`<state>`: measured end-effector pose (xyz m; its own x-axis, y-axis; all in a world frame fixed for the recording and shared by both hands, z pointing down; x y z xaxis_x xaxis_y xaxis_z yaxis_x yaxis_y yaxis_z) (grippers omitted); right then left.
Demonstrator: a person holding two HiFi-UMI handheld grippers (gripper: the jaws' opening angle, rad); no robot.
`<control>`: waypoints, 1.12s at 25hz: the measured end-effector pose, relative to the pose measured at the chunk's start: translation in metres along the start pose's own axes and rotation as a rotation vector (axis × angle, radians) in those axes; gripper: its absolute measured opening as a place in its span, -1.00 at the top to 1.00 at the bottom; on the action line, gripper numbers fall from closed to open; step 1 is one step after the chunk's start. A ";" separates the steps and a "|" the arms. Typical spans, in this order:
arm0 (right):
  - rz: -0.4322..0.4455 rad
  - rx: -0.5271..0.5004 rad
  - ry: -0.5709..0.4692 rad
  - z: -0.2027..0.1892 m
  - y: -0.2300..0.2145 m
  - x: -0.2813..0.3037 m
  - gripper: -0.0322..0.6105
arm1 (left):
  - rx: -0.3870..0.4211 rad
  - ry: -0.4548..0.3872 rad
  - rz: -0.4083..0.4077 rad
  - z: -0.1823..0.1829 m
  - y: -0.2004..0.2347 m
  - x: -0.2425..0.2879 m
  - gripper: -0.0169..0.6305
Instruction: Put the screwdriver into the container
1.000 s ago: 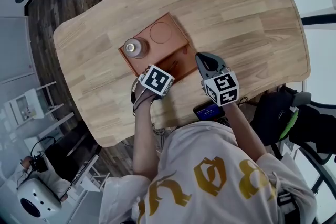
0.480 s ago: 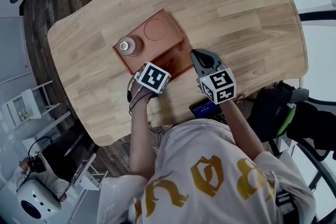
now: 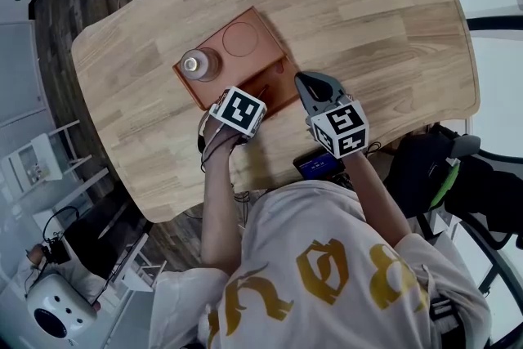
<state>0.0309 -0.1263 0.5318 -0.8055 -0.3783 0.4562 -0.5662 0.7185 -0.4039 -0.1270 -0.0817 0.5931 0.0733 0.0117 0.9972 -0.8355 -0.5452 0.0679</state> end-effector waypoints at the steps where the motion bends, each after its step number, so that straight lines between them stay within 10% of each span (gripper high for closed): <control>1: 0.001 0.001 0.000 0.000 0.000 0.000 0.87 | 0.001 0.008 0.002 0.000 0.000 0.001 0.70; 15: -0.008 0.009 -0.008 -0.003 0.002 -0.009 0.87 | -0.041 -0.030 -0.003 -0.003 0.000 -0.006 0.66; 28: 0.003 -0.017 -0.031 0.003 0.017 -0.012 0.87 | -0.126 -0.229 0.016 -0.003 0.006 -0.037 0.67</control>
<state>0.0305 -0.1110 0.5171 -0.8126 -0.3933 0.4302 -0.5605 0.7298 -0.3915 -0.1362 -0.0831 0.5569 0.1690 -0.1937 0.9664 -0.8978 -0.4348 0.0698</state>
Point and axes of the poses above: the fingertips, and each gripper's own axes: x forward along the fingers, y to its left, z out of its top, the point moved 6 cm from there along -x, backward along the fingers, and after that the axes turned 13 degrees about z, right-handed, at the moved point
